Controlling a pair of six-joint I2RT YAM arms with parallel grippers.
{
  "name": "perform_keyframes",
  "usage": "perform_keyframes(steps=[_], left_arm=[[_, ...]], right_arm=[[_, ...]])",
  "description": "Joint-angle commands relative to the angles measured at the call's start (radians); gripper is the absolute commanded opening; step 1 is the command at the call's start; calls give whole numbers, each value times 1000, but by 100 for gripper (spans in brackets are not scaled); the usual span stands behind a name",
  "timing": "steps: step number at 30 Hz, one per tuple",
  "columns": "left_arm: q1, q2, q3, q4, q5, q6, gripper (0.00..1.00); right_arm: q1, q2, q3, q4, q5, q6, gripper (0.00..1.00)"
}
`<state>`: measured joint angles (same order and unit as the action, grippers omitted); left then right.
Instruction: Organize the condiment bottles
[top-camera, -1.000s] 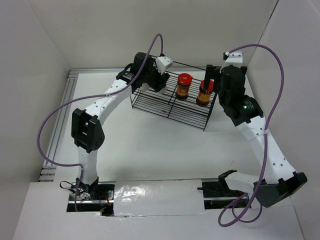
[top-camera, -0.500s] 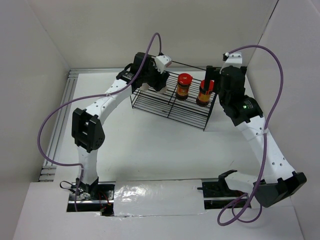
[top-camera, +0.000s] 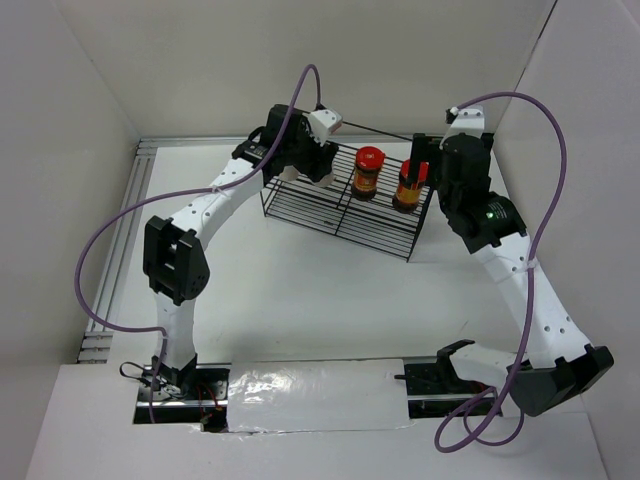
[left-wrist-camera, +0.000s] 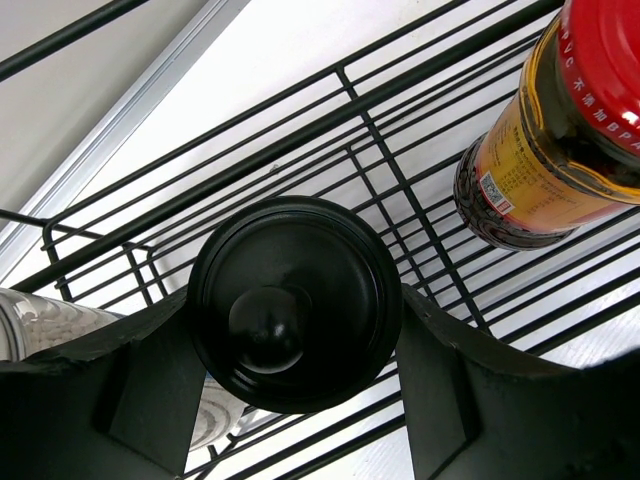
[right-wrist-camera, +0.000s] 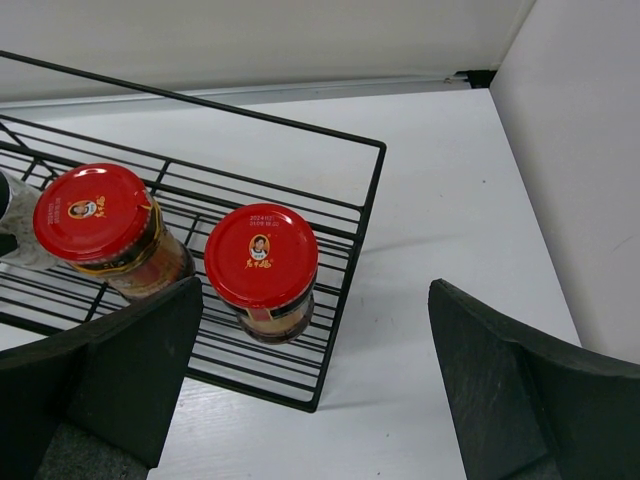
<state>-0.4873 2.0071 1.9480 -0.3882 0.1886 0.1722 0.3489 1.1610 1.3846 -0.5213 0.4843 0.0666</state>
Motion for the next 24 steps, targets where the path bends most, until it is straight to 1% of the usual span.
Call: perform_keyframes(steps=[1,2,3,4,5,6,7,18,24], left_arm=[[6,1,14,57,31,-30,45],[6,-1,12,55,35,-28,58],[6,-2,12,55,37,-33,77],[4,-5,12,55,37,-33,83],[6,-7,14,55,37,-30,94],[6,-8,17,57,37,-28,97],[6,-13,19,58,37,-27,99],[1,-60,57,37,64,-33,99],[0,-88,112,8,80,-31,99]], right_arm=[[-7,-32,7,0,-6,9,100],[-8,-34,7,0,-4,7,100],[-8,-34,7,-2,-4,7,100],[-8,-35,5,-2,-4,9,100],[-8,-35,5,-2,-4,7,100],[-8,-37,5,-2,-7,9,100],[-8,-35,4,-2,-7,9,100],[-8,-37,4,1,-23,9,100],[-7,-37,11,-6,-36,4,100]])
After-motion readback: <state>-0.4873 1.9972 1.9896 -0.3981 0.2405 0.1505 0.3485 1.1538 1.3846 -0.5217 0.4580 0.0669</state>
